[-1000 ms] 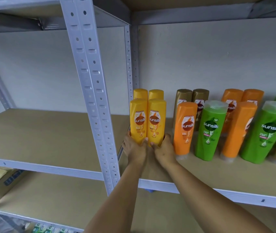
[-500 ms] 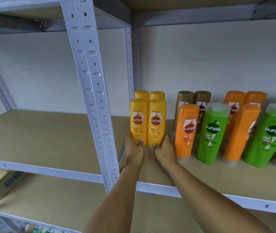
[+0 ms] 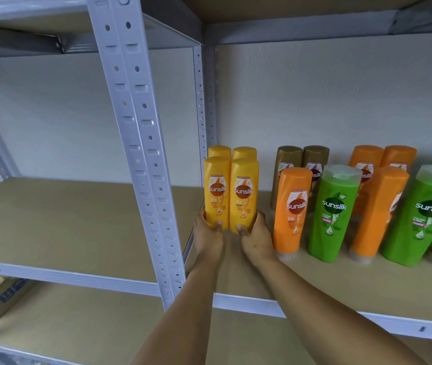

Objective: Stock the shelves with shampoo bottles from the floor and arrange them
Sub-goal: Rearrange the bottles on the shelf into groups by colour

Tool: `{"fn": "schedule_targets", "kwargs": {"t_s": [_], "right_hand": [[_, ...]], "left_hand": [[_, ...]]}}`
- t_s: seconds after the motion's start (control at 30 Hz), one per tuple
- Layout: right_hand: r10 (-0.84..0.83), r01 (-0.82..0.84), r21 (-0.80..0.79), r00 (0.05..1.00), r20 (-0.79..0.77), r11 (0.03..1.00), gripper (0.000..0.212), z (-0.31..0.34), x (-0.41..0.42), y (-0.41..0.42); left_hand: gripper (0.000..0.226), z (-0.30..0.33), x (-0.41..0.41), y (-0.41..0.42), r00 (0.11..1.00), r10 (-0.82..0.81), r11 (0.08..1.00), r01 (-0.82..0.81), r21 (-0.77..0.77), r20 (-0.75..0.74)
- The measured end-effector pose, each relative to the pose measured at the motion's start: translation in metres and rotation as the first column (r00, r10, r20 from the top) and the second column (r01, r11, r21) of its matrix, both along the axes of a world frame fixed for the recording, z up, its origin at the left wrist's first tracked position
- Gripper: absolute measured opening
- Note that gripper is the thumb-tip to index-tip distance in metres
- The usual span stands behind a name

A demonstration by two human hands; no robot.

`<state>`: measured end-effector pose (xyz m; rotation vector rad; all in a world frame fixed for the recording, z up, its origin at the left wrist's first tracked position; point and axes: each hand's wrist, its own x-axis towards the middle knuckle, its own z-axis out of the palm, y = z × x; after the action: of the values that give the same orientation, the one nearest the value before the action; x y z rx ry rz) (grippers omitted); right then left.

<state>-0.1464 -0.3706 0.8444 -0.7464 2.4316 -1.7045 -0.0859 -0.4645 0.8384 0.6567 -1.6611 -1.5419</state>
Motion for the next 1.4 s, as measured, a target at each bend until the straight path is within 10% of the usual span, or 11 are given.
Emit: {"fn": "schedule_targets", "kwargs": {"t_s": [0.57,0.8,1.4], "right_hand": [[-0.031,0.031,0.026,0.999,-0.028,0.999,0.048,-0.001,-0.004,-0.008],[-0.047,0.047,0.032,0.999,0.005,0.998,0.049,-0.001,-0.007,-0.01],[-0.052,0.051,0.086,0.999,0.003,0.995,0.047,0.004,-0.017,-0.016]], "left_hand": [[0.05,0.0,-0.013,-0.009,0.996,-0.08,0.995,0.082,0.048,-0.036],[0.057,-0.006,-0.023,-0.015,0.97,0.108,0.991,-0.087,-0.103,0.217],[0.05,-0.002,-0.024,-0.019,0.995,-0.009,0.999,0.012,-0.031,0.096]]}}
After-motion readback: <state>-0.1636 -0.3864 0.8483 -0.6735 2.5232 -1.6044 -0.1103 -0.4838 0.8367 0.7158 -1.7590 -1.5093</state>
